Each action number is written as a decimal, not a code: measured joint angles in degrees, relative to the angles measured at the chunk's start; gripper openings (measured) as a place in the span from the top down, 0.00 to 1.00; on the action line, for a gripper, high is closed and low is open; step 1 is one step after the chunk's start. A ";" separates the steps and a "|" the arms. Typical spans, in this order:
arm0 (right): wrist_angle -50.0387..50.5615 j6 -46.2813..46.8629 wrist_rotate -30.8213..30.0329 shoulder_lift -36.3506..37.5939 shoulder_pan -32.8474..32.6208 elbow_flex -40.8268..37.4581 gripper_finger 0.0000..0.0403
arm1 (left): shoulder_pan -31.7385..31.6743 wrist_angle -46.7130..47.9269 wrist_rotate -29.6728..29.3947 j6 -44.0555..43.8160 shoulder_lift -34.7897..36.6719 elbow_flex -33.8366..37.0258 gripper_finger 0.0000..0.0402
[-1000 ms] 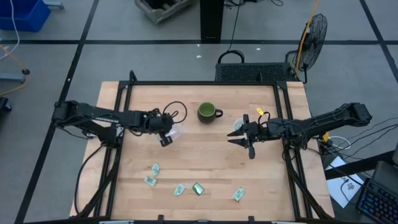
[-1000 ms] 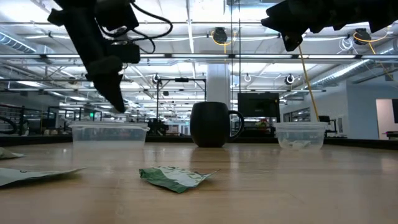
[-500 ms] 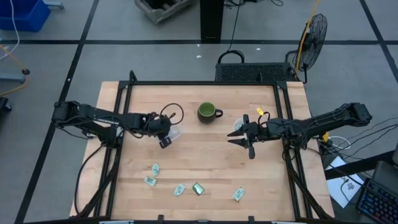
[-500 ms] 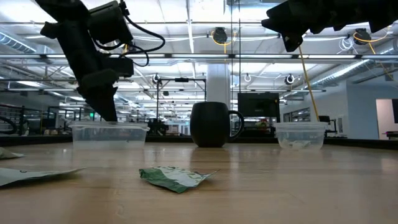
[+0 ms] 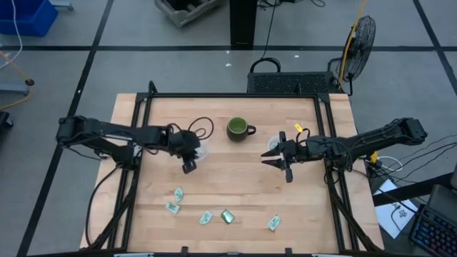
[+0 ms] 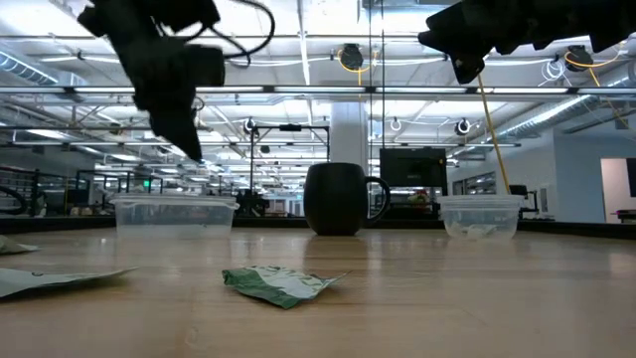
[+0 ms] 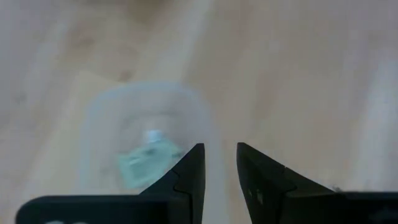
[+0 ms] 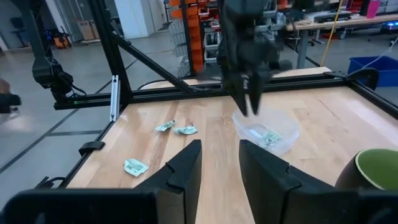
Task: Pick and place Stevia / Truvia into bins
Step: Put the green stevia packet into the left transparent container
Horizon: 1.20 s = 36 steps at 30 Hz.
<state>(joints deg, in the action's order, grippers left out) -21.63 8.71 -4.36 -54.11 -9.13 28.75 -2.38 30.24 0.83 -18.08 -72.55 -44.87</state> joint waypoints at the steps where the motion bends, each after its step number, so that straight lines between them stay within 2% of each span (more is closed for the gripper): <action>1: 0.37 0.30 0.01 0.00 0.00 0.00 0.75 | 0.34 0.65 2.74 -0.02 0.65 -0.98 0.76; 5: 1.49 1.11 -0.01 0.00 0.00 -0.08 0.75 | 3.75 2.62 11.91 1.83 4.27 -3.93 0.76; 9: 1.36 1.14 -0.01 0.00 0.00 -0.73 0.75 | 9.30 3.71 14.51 -6.86 7.79 -4.64 0.76; 15: -0.87 1.14 -0.03 0.00 0.00 -2.30 0.75 | 20.55 9.36 11.98 -26.21 7.91 -4.62 0.76; 19: -0.91 1.15 -0.03 0.00 0.00 -3.53 0.75 | 26.37 12.39 7.41 -34.23 4.87 -4.54 0.76; 22: -1.83 1.14 -0.03 -0.02 0.01 -4.48 0.75 | 29.22 13.59 2.81 -37.07 2.33 -4.56 0.76; 28: -6.45 3.03 -0.02 0.00 0.00 -5.13 0.75 | 31.41 15.16 -1.99 -48.31 -3.03 -4.47 0.76; 32: -7.11 3.08 -0.01 0.00 0.02 -5.14 0.75 | 31.44 15.09 -1.30 -58.10 -6.96 -4.42 0.76; 36: -6.86 3.08 -0.01 0.00 0.01 -5.14 0.75 | 31.50 14.49 -1.72 -60.76 -10.43 -4.42 0.76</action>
<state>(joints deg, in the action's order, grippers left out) -28.49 11.79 -4.36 -54.11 -9.11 23.62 29.12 44.72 -0.89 -78.84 -82.98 -49.30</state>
